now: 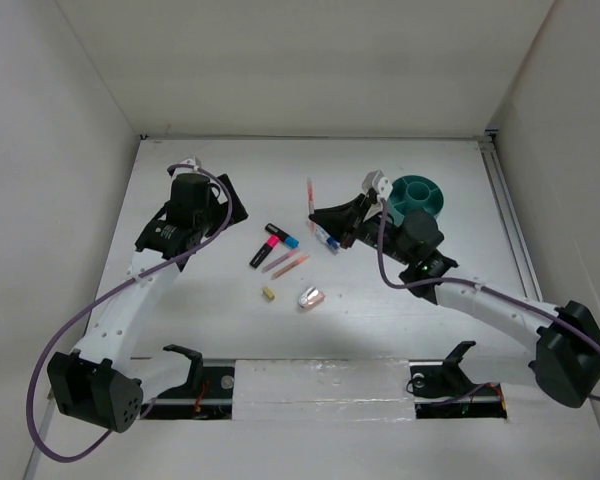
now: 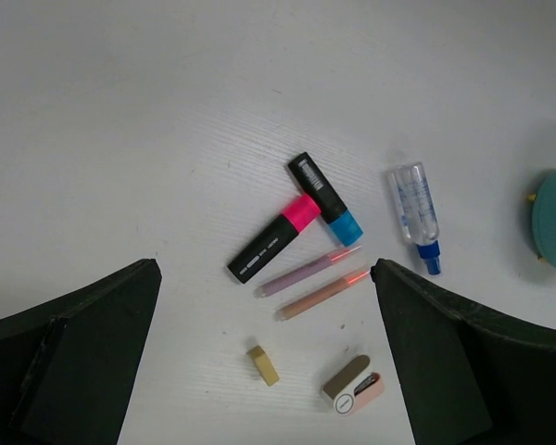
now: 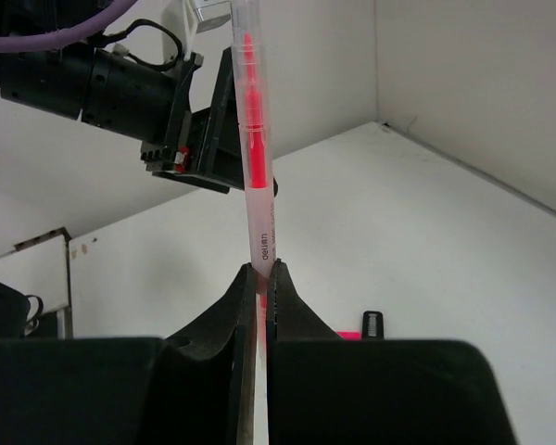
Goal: Sort the stationery into containers
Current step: Place the pen in the storage box.
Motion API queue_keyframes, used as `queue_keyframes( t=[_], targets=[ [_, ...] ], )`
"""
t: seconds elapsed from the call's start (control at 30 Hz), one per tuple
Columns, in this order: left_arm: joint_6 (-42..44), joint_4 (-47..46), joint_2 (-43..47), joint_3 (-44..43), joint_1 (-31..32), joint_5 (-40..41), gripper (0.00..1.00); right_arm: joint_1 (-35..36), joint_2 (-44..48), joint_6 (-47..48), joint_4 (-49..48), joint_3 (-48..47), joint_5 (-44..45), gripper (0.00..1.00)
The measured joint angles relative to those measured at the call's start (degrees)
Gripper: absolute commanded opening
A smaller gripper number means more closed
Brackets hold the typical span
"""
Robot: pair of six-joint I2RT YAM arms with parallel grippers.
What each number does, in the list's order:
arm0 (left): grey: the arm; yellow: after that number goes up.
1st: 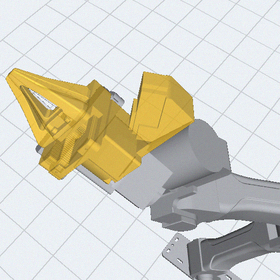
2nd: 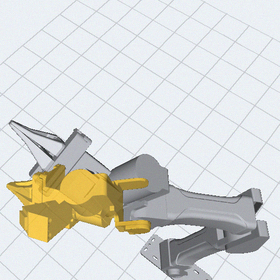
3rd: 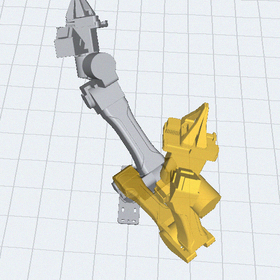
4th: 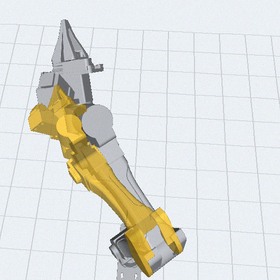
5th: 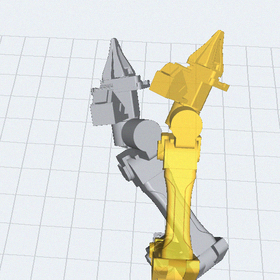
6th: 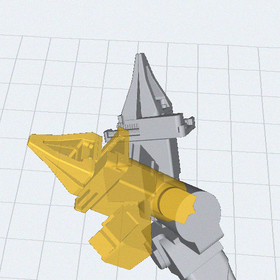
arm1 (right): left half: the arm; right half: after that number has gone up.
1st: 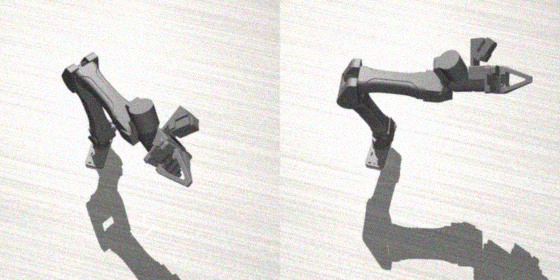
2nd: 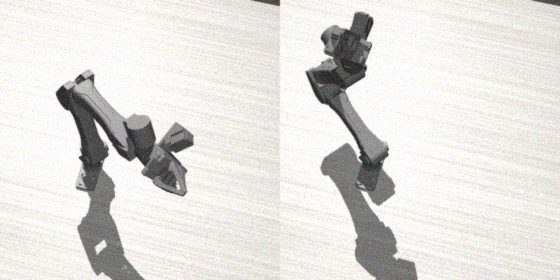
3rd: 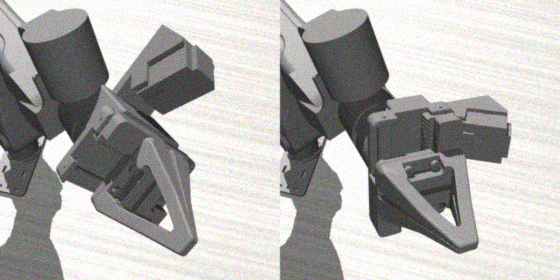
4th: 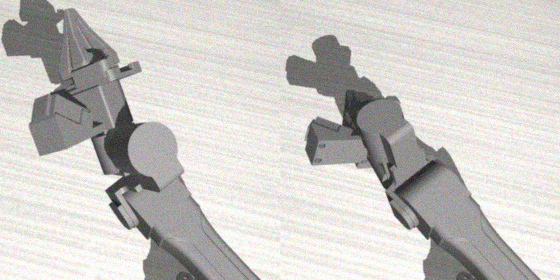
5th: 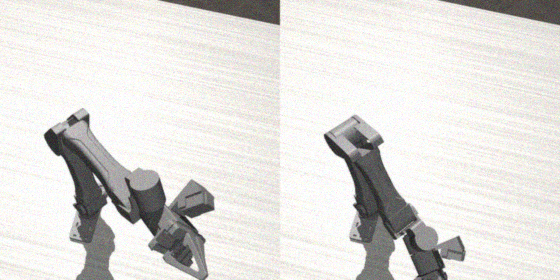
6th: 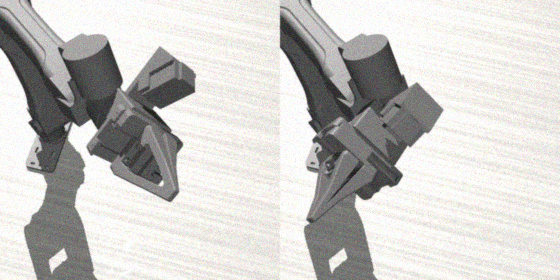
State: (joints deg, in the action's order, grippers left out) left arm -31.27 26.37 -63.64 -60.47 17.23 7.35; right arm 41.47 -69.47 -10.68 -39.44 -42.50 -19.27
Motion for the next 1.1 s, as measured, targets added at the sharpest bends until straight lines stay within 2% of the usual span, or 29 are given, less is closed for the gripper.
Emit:
queue_keyframes(
  t=[0.53,0.7,0.87,1.1],
  targets=[
    [0.83,0.09,0.00,0.02,0.00,-0.02,0.99,0.20,3.04,3.08,1.42,0.22,0.48,0.00],
    [0.85,0.04,0.00,0.28,0.00,-0.98,0.99,-0.52,1.79,3.52,3.08,-0.59,4.85,0.00],
    [1.11,0.07,0.17,0.98,0.00,-2.19,0.99,-5.62,-0.74,3.63,2.97,-1.11,13.46,0.00],
    [1.33,-0.35,1.79,2.71,0.00,-4.63,0.99,-17.35,-7.52,4.39,1.88,-5.77,18.47,0.00]
  ],
)
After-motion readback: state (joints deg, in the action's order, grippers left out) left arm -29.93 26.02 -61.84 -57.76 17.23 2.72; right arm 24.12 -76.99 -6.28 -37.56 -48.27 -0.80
